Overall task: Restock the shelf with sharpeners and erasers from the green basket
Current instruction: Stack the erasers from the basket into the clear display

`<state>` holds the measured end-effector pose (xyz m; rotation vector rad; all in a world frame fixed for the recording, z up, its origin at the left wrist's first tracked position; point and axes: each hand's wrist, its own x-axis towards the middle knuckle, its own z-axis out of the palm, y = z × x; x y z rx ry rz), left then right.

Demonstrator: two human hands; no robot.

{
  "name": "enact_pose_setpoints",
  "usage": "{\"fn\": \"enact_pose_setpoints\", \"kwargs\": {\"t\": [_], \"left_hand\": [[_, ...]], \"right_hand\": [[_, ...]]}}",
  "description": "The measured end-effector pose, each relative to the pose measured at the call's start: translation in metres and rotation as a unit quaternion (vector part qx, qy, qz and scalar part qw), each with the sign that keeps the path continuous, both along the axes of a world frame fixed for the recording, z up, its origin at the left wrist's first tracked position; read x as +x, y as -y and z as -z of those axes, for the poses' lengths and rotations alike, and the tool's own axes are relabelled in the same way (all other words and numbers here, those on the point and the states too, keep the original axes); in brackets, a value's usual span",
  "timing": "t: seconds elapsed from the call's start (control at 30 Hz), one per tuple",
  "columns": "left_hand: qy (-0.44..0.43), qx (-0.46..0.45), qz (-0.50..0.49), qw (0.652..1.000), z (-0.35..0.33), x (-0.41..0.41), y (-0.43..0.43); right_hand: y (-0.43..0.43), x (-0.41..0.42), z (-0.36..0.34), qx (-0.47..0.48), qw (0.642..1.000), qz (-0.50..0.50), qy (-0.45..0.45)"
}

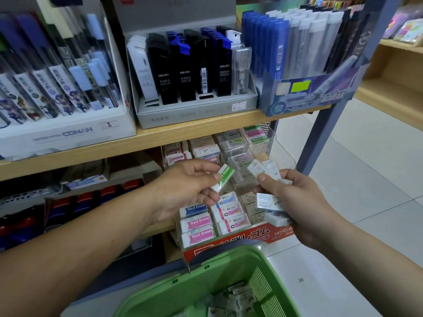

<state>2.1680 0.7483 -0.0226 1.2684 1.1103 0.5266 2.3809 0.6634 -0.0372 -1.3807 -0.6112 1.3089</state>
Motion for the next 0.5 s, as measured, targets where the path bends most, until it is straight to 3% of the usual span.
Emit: {"fn": "enact_pose_setpoints", "kwargs": {"t": [0.13,0.3,0.5], "left_hand": [[-0.094,0.058,0.031,0.993,-0.011,-0.011,-0.002],[-0.262,0.148,0.105,0.948,-0.023,-0.042,-0.003],[-0.315,0.278,0.141,0.896,-0.011,-0.048,0.015]], "right_hand": [[0.000,-0.002,0.005,0.001,0.999,-0.002,0.034],[0.000,-0.019,0.010,0.017,0.995,-0.060,0.074],[-0.002,-0.029,0.009,0.033,0.990,-0.109,0.082]]}}
